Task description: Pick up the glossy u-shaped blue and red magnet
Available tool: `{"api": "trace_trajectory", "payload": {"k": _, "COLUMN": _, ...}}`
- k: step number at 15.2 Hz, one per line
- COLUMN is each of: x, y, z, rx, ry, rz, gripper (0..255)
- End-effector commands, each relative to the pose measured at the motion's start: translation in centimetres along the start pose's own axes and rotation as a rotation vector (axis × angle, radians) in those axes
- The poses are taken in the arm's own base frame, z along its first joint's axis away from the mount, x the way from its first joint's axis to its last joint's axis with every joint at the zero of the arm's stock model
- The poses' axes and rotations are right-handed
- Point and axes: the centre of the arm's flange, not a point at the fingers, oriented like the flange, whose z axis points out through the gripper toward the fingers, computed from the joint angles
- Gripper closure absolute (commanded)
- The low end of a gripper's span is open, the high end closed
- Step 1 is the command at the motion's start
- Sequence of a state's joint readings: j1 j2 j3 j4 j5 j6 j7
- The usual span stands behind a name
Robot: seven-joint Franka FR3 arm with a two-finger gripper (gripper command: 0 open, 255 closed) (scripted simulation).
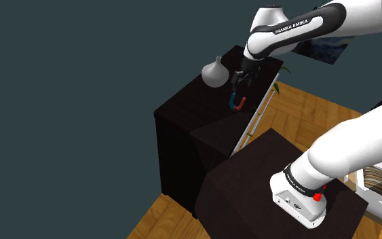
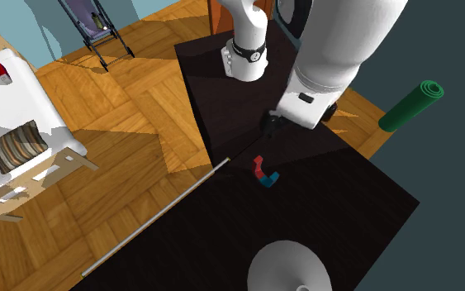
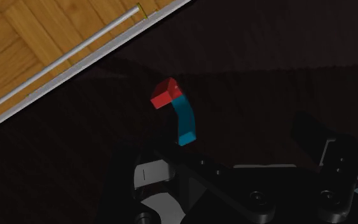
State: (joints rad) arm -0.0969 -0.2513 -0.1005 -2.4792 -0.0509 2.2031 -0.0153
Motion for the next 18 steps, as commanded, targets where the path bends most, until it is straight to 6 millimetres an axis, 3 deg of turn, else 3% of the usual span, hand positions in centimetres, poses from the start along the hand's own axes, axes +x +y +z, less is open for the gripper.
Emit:
{"api": "trace_trajectory", "payload": {"k": 1, "x": 1.5, "y": 0.9, "z": 1.9, "rx": 0.001, "ry": 0.007, "rz": 0.008, "gripper": 0}}
{"api": "trace_trajectory", "payload": {"k": 8, "x": 7.0, "y": 3.9, "z": 8.6, "rx": 0.005, "ry": 0.025, "rz": 0.033, "gripper": 0}}
{"api": "trace_trajectory", "payload": {"k": 16, "x": 7.1, "y": 3.8, "z": 12.6, "rx": 0.005, "ry": 0.025, "rz": 0.034, "gripper": 0}}
{"api": "trace_trajectory", "payload": {"k": 18, "x": 7.1, "y": 3.8, "z": 12.6, "rx": 0.005, "ry": 0.025, "rz": 0.034, "gripper": 0}}
